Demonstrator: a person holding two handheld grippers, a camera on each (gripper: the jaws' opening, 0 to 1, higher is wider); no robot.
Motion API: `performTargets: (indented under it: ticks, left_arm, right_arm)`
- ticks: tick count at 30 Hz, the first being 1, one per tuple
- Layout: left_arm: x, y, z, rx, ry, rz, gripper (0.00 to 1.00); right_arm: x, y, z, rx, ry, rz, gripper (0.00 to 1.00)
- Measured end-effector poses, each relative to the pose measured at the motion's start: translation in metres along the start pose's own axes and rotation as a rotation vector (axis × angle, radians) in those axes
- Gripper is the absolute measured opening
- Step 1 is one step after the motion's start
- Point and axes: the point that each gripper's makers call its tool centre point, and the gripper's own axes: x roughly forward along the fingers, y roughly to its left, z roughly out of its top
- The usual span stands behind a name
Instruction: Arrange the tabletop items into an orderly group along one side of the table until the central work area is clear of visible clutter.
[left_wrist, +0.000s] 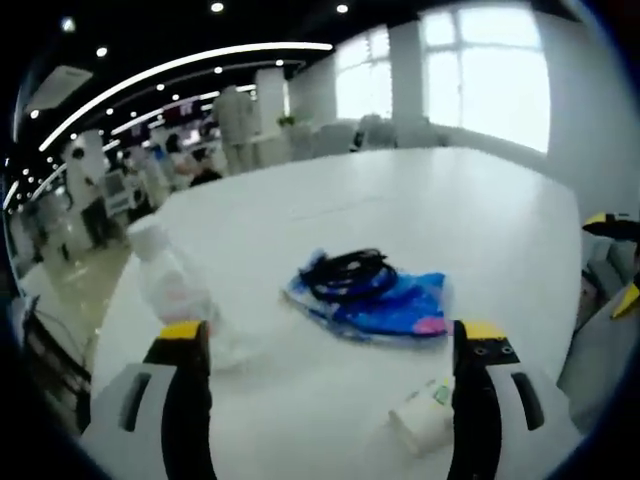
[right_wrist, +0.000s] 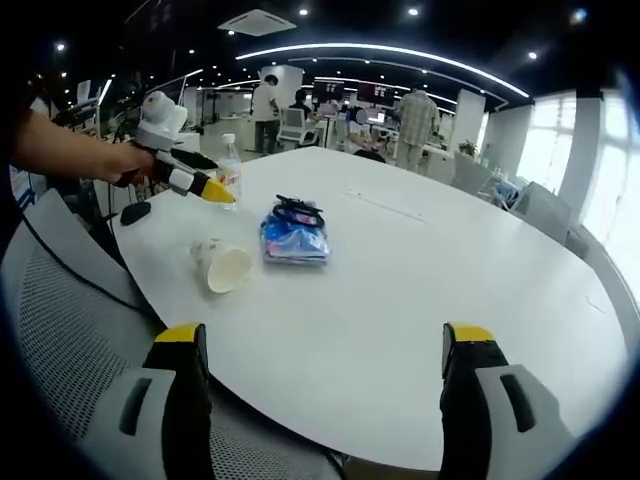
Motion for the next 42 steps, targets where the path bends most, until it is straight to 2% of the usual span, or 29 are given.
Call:
performTargets:
  ticks: [9,15,19,22,26,31,35,39,42]
  left_arm:
    - [-0.006,-0.038,-0.009,0.046,0.036,-0.097,1.00]
    - [-0.006,-0.058,-0.012,0.106,0.056,-0.131,1.00]
    - [-0.004,-0.065,-0.014,0.098,0.069,-0.145,0.99]
    - [-0.001,-0.073,-0.020,0.124,0.082,-0.157,0.97]
    - [-0.002,-0.083,-0.028,0.119,0.110,-0.178,0.96]
    - [-0.003,-0.089,-0.044,0.077,0.155,-0.181,0.95]
    - [-0.004,-0.092,-0.050,0.022,0.172,-0.184,0.95]
    - [-0.005,-0.092,-0.057,-0.081,0.204,-0.184,0.94]
    - [-0.005,-0.089,-0.060,-0.170,0.222,-0.179,0.89]
  right_arm:
    - [0.000,0.000,0.000,0.001,-0.001,0.001,0.98]
    - [0.000,0.000,0.000,0.002,0.000,0.000,0.98]
    - [-0.001,0.000,0.000,0.001,-0.001,-0.002,0.97]
    - [-0.001,0.000,0.000,0.003,0.001,-0.002,0.97]
    - [-0.001,0.000,0.000,0.002,0.000,-0.004,0.97]
    - [-0.001,0.000,0.000,0.001,0.001,-0.003,0.97]
    - [-0.001,0.001,-0.001,-0.001,0.005,0.000,0.97]
    - [-0.001,0.001,-0.002,-0.004,0.009,0.002,0.96]
    - [0.000,0.001,-0.002,-0.004,0.012,0.003,0.96]
